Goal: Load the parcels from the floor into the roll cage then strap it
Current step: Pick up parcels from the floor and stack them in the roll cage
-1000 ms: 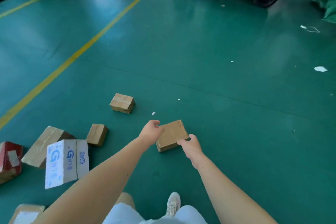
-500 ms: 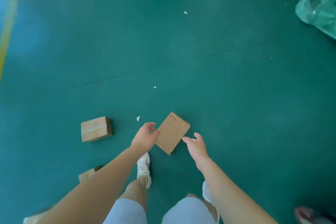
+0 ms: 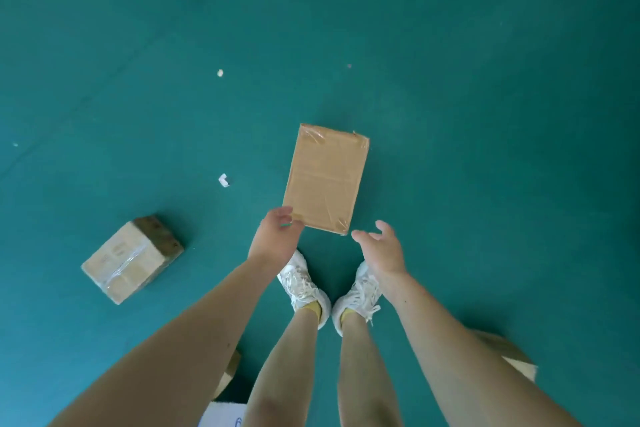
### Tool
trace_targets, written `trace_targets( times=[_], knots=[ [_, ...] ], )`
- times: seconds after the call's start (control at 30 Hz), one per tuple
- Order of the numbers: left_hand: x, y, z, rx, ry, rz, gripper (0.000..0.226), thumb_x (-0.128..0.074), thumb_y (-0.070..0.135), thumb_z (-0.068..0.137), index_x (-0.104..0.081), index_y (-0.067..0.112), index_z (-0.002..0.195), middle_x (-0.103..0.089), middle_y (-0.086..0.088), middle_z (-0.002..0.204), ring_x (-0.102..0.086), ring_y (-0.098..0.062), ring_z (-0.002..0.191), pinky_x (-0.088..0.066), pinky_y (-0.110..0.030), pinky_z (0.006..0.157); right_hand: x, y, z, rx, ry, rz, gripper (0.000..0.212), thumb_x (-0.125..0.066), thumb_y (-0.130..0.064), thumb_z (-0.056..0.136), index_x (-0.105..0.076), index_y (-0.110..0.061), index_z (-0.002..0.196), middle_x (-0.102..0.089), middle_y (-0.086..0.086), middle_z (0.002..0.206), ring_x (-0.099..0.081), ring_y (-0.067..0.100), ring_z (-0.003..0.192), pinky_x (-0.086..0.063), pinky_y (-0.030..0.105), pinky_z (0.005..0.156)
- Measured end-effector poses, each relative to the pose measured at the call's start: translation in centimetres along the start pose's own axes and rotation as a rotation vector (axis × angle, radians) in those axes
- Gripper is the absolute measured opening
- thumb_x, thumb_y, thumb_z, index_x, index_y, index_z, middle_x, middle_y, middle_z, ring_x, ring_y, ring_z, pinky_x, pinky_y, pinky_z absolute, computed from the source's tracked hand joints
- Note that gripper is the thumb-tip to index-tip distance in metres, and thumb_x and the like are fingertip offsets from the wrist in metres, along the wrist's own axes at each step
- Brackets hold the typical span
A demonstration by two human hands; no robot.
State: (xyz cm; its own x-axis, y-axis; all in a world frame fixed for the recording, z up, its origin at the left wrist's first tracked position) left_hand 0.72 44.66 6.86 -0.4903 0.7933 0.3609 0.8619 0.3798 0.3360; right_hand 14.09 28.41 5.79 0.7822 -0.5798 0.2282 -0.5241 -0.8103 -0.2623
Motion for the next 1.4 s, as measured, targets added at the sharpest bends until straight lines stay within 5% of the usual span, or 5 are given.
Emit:
trace_targets(
  times=[0.33,0.5,0.87,1.2,1.4],
  knots=[
    [-4.6,-7.9,16.9,-0.015,0.114,0.112,0.070,-0.055,0.028,0.094,-0.020,0.018,0.154,-0.033,-0.003,0.154,-0.046,-0.019,0.122,-0.034,-0.026,0.088,-6.9,8.4,18.0,-0.050,-0.037,0.031,0.078,-0.061,-0.034,0.096,-0.017,-0.019,0.159,-0.027,0.004,0.162,-0.031,0.024,0.147,-0.028,0.038,0.114],
    [-5.9,-10.1,18.7,0.046,0.120,0.084,0.052,-0.058,0.026,0.090,-0.045,0.013,0.138,-0.058,-0.002,0.128,-0.057,-0.018,0.102,-0.038,-0.017,0.069,-8.5,9.7,20.0,-0.013,-0.092,0.081,0.050,-0.064,-0.021,0.093,-0.047,-0.023,0.140,-0.060,-0.008,0.126,-0.055,0.016,0.122,-0.038,0.023,0.086],
    [-7.5,-5.3,9.8,0.159,0.215,-0.053,0.037,-0.072,0.055,0.075,-0.064,0.020,0.084,-0.060,-0.007,0.117,-0.059,-0.020,0.090,-0.041,-0.031,0.073,0.8,8.7,12.4,-0.144,0.038,0.225,0.068,-0.069,-0.071,0.074,-0.060,-0.023,0.122,-0.039,0.000,0.129,-0.048,0.025,0.117,-0.038,0.043,0.107],
    [-13.9,6.1,-3.4,0.116,-0.073,0.005,0.078,-0.075,0.068,0.046,-0.056,0.031,0.113,-0.067,0.004,0.111,-0.064,-0.024,0.103,-0.048,-0.048,0.098,10.9,9.2,-1.8,-0.312,0.003,0.695,0.090,-0.070,-0.071,0.072,-0.038,-0.028,0.144,-0.047,0.001,0.143,-0.051,0.029,0.123,-0.040,0.061,0.105],
    [-15.1,14.1,-14.4,-0.026,-0.180,0.158,0.069,-0.071,0.058,0.076,-0.044,0.025,0.131,-0.057,-0.001,0.121,-0.056,-0.027,0.110,-0.044,-0.050,0.102,17.7,7.4,-13.1,-0.226,0.094,0.911,0.083,-0.070,-0.067,0.077,-0.038,-0.031,0.144,-0.043,-0.001,0.146,-0.053,0.025,0.111,-0.044,0.064,0.100]
  ],
)
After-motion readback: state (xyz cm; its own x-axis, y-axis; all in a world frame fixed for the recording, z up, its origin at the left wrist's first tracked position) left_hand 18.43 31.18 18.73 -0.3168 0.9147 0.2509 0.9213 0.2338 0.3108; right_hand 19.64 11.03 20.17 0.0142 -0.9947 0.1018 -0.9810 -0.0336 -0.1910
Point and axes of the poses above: each hand's wrist, its own z-axis towards the middle knuckle, its own x-axis out of the back of the hand, y = z × x, the point moved 8 cm from there along z, towards the middle knuckle
